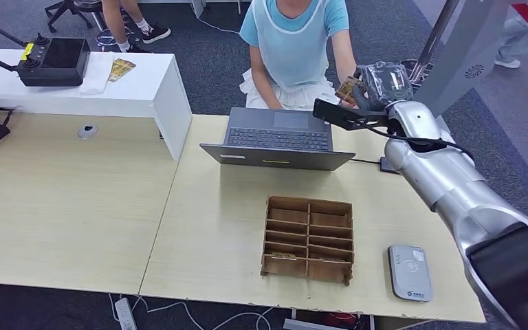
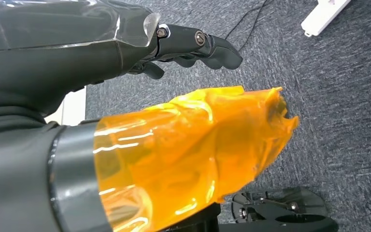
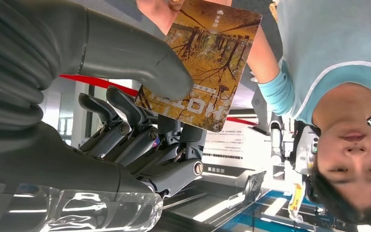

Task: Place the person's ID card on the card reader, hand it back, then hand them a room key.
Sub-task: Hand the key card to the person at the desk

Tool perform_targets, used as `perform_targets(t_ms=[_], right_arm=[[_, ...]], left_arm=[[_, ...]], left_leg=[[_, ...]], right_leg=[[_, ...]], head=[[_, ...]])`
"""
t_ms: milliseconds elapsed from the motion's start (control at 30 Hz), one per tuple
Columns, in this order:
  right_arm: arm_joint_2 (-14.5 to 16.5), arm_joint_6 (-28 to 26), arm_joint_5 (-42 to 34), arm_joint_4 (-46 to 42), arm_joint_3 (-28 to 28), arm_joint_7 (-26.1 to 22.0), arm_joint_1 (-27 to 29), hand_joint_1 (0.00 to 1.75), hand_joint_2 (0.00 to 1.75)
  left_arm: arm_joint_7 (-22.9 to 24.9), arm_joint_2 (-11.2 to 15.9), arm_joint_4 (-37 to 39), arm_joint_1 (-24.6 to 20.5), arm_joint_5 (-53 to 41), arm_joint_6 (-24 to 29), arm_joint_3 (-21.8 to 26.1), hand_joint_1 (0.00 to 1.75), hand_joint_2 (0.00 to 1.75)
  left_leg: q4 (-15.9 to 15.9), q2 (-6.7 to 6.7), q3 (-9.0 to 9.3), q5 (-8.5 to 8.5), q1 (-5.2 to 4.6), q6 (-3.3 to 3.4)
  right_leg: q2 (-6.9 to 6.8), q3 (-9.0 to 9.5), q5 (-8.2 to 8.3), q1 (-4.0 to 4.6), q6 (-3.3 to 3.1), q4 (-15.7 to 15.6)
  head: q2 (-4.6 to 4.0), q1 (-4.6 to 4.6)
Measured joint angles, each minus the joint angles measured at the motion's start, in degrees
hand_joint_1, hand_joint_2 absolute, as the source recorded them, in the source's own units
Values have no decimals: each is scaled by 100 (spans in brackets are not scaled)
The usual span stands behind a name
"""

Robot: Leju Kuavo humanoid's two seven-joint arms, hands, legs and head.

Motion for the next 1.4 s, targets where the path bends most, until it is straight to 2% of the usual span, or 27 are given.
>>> perform_targets(t_ms=[133, 333, 400, 433, 533, 567, 1100, 1400], right_arm=[[224, -37, 168, 362, 146, 57, -107, 175, 175], [276, -45, 221, 447, 189, 84, -135, 175, 175], [379, -67, 342, 646, 289, 132, -193, 171, 175], [443, -88, 410, 770, 349, 157, -227, 147, 175], [543, -145, 519, 975, 446, 192, -280, 20, 175], [547, -163, 532, 994, 454, 196, -283, 0, 175], [532, -712, 347, 1154, 465, 204, -271, 0, 175], [236, -1779, -339, 1081, -109, -108, 21, 0, 175]], left_arm=[[-30, -1, 0, 1, 1, 0, -51, 0, 0], [-33, -2, 0, 1, 1, 0, -59, 0, 0], [-53, -4, 0, 0, 1, 0, -68, 0, 0], [-65, -7, 0, 0, 1, 0, -73, 0, 0], [-81, -19, 0, -1, 1, 0, -87, 0, 0], [-81, -25, 0, -3, 1, 0, -92, 0, 0], [-81, -51, 0, -46, 1, 0, -119, 0, 0], [-47, -52, 0, -53, 1, 0, -169, 0, 0]], left_leg=[[0, 0, -1, 0, 0, 0], [0, -1, -1, 0, 0, 0], [0, -1, -1, 0, 0, 0], [1, -1, -1, 0, -1, 0], [1, 0, -1, 0, -1, 0], [1, 0, 0, 0, -1, 0], [2, 2, 0, 0, -1, 0], [5, -3, -3, 0, -2, 1]], right_leg=[[0, 0, 0, 0, 0, -1], [-1, 0, 0, 0, 0, -1], [-1, 0, 0, 0, 0, -1], [-1, 0, 0, -1, 0, -1], [0, 0, 0, -1, 0, -2], [0, 0, 0, -1, 0, -2], [2, -3, 1, -1, -1, -2], [-3, -3, 1, -2, 0, -3]], head=[[0, 1], [0, 1], [0, 1], [0, 1], [0, 1], [0, 1], [0, 1], [0, 0]])
